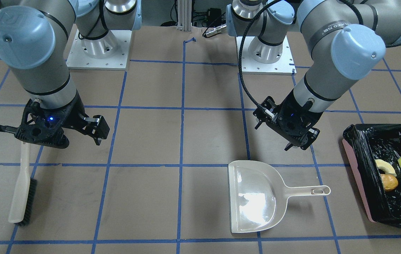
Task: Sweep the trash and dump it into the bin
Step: 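Set the dustpan down and open the left gripper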
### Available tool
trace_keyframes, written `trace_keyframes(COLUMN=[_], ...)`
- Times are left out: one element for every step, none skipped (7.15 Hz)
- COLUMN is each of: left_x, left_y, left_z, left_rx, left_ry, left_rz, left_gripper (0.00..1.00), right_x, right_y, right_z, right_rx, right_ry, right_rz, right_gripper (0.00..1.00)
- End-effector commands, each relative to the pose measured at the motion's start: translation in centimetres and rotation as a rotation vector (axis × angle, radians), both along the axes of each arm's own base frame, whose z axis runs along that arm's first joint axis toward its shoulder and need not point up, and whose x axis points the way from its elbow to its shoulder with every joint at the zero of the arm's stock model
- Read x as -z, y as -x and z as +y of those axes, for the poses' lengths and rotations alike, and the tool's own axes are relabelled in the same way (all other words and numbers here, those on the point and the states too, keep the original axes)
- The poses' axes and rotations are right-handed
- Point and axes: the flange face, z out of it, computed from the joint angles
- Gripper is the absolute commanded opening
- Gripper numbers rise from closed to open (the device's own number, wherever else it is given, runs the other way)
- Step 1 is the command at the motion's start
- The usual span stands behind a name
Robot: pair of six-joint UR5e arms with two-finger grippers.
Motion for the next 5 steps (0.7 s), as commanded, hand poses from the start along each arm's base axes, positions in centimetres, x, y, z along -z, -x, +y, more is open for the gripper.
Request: trace_keyframes(left_x=[-1.05, -1.18, -1.06, -0.71, -0.71], left_y=[0.19, 0.28, 0.3, 0.29, 0.29], left_z=[0.83, 1.03, 1.33, 1.76, 1.82], left_rx=[-0.173, -0.222, -0.248, -0.252, -0.295], left_ry=[-0.02, -0.029, -0.041, -0.047, -0.052], left_rz=[0.002, 0.002, 0.002, -0.002, -0.002], left_gripper=[1.0, 1.0, 1.0, 1.0, 1.0], right_x=[0.05, -0.12, -0.12, -0.12, -0.1], right_y=[-0.02, 0.0, 0.0, -0.02, -0.02], right_z=[0.02, 0.03, 0.03, 0.03, 0.05], right_rx=[0.0, 0.0, 0.0, 0.0, 0.0], right_ry=[-0.002, 0.001, 0.001, 0.001, 0.0], right_rz=[-0.002, 0.0, 0.0, -0.002, -0.002], right_gripper=[1.0, 1.0, 1.0, 1.0, 1.0])
